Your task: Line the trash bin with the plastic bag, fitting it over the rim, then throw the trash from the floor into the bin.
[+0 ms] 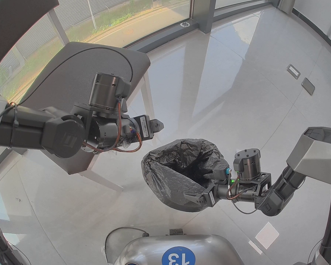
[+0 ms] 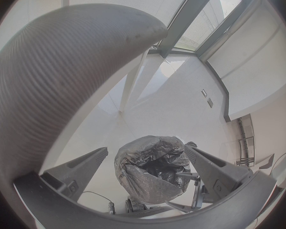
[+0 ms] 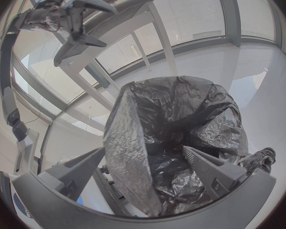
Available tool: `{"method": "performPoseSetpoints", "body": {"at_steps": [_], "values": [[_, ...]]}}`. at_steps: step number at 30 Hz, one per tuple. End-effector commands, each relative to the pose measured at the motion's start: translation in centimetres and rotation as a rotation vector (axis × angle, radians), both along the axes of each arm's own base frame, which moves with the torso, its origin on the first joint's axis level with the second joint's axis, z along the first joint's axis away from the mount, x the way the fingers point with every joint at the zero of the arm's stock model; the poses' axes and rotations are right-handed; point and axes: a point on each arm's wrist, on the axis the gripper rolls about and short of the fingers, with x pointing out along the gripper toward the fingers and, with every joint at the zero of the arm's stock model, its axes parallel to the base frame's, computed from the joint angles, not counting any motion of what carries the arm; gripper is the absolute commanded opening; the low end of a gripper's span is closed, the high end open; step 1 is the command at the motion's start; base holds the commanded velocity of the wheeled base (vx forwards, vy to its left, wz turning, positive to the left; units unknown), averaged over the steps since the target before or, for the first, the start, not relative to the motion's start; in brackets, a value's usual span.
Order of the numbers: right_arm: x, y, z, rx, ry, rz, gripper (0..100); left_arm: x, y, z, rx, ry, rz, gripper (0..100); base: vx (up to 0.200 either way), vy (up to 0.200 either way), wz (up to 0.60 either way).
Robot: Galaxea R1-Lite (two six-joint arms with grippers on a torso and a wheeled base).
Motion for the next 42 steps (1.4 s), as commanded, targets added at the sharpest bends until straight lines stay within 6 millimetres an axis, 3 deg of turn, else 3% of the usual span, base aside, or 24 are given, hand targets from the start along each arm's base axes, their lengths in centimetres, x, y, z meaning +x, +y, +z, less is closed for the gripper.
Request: {"method": "performPoseSetpoints", "body": {"at_steps": [1,15,16,25,42], "values": [[0.9,0.2,-1.2,-0.008,0.009,-0.006,100,-0.5,0.3,0.9,-0.016,-0.026,0.003,100,0.0,0.0,0.0],[1.3,0.6,-1.1,0.002,-0.002,0.004,100,0.1,-0.3,0.3,-0.027,-0.041,-0.003,100,0.0,0.0,0.0],[1.2,0.7,-1.1,0.004,0.0,0.011,0,0.2,-0.3,0.2,-0.027,-0.041,-0.003,100,0.0,0.0,0.0],[0.6,1.6,-0.9,0.009,0.001,0.036,0,0.8,-0.8,-0.4,-0.034,-0.051,-0.006,100,0.0,0.0,0.0],[-3.8,5.3,-1.1,-0.007,0.035,0.185,0,0.8,-0.7,-0.2,-0.038,-0.058,-0.003,100,0.0,0.0,0.0]]}}
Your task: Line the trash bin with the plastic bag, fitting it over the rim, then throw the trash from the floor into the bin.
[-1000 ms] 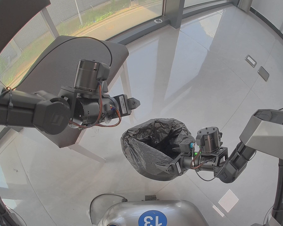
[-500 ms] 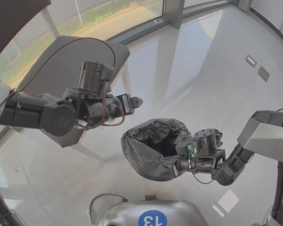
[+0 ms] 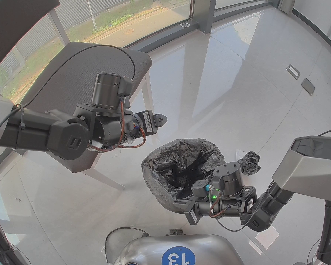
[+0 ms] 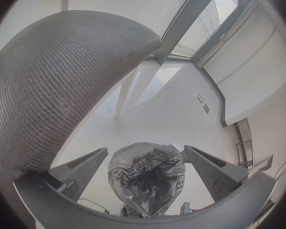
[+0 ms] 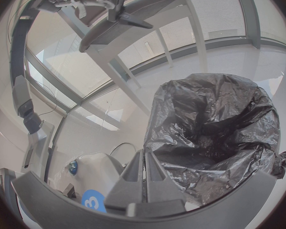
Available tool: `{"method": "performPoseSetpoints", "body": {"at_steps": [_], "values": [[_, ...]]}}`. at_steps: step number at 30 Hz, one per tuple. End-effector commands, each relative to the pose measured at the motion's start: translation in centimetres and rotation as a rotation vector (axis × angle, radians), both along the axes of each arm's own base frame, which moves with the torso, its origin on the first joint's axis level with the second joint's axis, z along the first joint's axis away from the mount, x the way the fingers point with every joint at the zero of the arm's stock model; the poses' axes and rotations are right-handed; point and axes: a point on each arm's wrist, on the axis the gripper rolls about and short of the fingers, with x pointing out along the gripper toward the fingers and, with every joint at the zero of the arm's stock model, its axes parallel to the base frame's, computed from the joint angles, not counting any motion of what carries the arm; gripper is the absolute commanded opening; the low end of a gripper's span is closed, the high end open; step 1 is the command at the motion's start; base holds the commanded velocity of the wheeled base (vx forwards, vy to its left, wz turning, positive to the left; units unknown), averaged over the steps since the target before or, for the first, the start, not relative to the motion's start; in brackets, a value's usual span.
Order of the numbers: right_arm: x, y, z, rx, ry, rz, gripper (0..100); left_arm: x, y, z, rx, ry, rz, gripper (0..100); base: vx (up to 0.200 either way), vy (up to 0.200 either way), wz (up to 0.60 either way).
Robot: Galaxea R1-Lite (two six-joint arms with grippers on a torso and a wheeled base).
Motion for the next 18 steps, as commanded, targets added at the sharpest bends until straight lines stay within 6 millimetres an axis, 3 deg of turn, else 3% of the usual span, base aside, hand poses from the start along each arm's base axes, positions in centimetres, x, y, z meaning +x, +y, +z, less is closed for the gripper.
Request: {"method": "performPoseSetpoints", "body": {"at_steps": [1,9,10,18], "values": [[-1.0,0.7,0.0,-0.005,0.006,0.033,0,0.0,0.0,-0.1,0.002,0.004,0.001,100,0.0,0.0,0.0],[-1.5,1.1,-0.1,-0.009,0.008,0.052,0,-0.1,0.0,-0.1,0.001,0.005,0.0,100,0.0,0.0,0.0],[-1.6,1.0,-0.2,-0.013,0.013,0.051,100,-0.1,-0.2,-0.1,0.001,0.005,-0.004,100,0.0,0.0,0.0],[-1.3,0.6,1.2,0.017,-0.019,0.035,100,-0.5,-0.7,-0.1,0.003,0.007,-0.018,100,0.0,0.0,0.0]]}}
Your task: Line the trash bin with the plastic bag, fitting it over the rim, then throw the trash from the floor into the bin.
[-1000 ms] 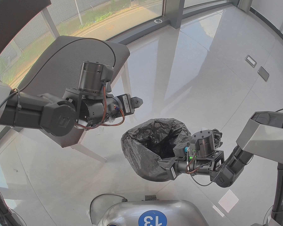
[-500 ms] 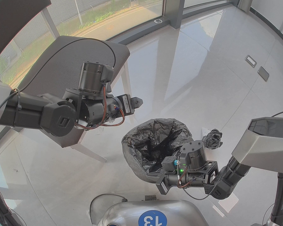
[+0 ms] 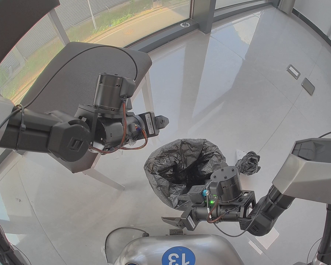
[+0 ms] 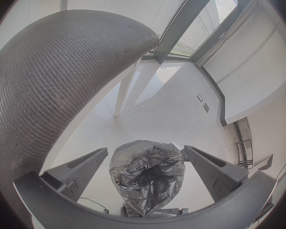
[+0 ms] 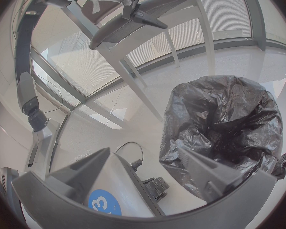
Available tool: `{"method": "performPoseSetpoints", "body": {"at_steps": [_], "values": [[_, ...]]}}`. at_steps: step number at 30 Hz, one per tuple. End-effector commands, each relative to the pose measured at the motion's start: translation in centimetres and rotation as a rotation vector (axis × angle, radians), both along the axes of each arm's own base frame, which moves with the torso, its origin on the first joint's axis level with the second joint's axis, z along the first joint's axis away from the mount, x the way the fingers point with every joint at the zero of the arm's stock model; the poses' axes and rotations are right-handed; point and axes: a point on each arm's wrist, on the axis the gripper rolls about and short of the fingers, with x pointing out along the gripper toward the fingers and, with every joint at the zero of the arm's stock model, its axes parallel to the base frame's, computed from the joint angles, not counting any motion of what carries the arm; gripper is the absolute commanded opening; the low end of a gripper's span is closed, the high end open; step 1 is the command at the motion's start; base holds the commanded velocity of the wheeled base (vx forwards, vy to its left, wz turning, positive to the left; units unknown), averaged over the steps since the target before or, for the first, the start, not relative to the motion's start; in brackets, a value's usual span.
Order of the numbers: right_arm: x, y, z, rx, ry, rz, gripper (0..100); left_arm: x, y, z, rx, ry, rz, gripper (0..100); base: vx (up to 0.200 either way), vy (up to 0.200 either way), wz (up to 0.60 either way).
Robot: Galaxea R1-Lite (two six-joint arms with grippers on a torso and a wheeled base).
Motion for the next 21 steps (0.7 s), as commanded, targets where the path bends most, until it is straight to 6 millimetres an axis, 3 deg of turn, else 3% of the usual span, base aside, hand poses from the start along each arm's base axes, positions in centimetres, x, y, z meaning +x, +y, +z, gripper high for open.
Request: {"method": "performPoseSetpoints", "body": {"at_steps": [1,6,8,10,11,21], "values": [[0.2,-0.4,1.5,0.028,-0.03,-0.014,100,-0.1,-0.2,0.0,0.001,0.0,-0.003,100,0.0,0.0,0.0],[1.1,-3.3,4.5,0.071,-0.083,-0.096,100,-0.4,-0.6,0.0,0.001,0.0,-0.019,100,0.0,0.0,0.0],[1.8,-5.5,5.4,0.076,-0.099,-0.163,100,-0.9,-1.1,-0.1,0.009,0.001,-0.037,100,0.0,0.0,0.0],[1.9,-6.1,5.5,0.075,-0.103,-0.178,100,-1.0,-1.2,-0.1,0.011,0.0,-0.041,100,0.0,0.0,0.0],[2.8,-9.2,5.8,0.061,-0.113,-0.269,100,-1.5,-1.9,-0.4,0.032,-0.002,-0.07,100,0.0,0.0,0.0],[4.8,-19.0,5.3,-0.099,-0.126,-0.513,100,-2.1,-2.4,-0.1,0.056,-0.021,-0.103,100,0.0,0.0,0.0]]}}
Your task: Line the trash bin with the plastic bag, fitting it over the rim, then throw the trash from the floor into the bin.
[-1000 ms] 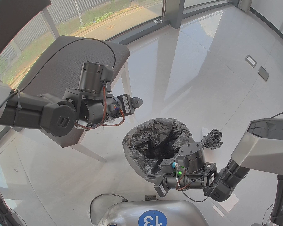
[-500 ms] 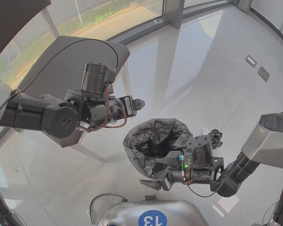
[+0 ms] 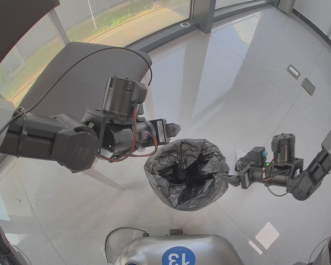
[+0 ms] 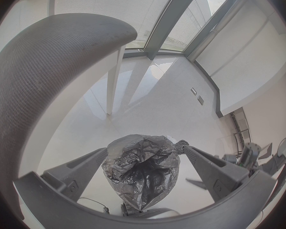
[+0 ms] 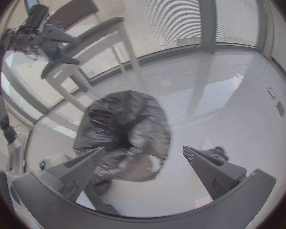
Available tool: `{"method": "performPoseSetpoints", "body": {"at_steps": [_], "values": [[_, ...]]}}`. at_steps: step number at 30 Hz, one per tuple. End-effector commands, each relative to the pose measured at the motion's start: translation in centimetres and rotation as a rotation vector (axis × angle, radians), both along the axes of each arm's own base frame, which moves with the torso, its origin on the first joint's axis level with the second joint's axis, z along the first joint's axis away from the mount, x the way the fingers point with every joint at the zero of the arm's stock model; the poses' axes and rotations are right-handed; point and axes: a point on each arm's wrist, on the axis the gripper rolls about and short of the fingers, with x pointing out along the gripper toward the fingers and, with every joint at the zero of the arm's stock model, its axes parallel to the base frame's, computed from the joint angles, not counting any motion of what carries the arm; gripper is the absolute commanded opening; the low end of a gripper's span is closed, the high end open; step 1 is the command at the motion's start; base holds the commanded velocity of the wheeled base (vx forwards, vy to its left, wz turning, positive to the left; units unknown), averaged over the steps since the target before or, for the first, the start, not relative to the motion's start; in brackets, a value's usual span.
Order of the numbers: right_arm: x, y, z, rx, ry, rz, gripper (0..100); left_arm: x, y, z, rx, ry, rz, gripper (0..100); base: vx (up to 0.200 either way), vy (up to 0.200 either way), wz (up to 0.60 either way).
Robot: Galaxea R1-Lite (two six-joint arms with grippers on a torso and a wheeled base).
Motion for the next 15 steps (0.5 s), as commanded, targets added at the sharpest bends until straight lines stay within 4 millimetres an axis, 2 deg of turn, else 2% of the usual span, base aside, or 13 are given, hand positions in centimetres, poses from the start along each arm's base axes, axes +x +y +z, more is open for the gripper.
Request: {"method": "performPoseSetpoints", "body": {"at_steps": [1,8,15], "values": [[0.5,-5.8,0.2,-0.066,-0.003,-0.15,100,-0.7,-0.4,0.3,0.01,-0.013,-0.027,100,0.0,0.0,0.0],[1.7,-9.6,-1.8,-0.119,0.039,-0.236,100,-1.5,0.0,1.0,0.031,-0.039,-0.049,100,0.0,0.0,0.0],[3.8,-10.7,-3.3,-0.131,0.07,-0.262,100,-1.9,0.2,1.0,0.034,-0.038,-0.051,100,0.0,0.0,0.0]]}}
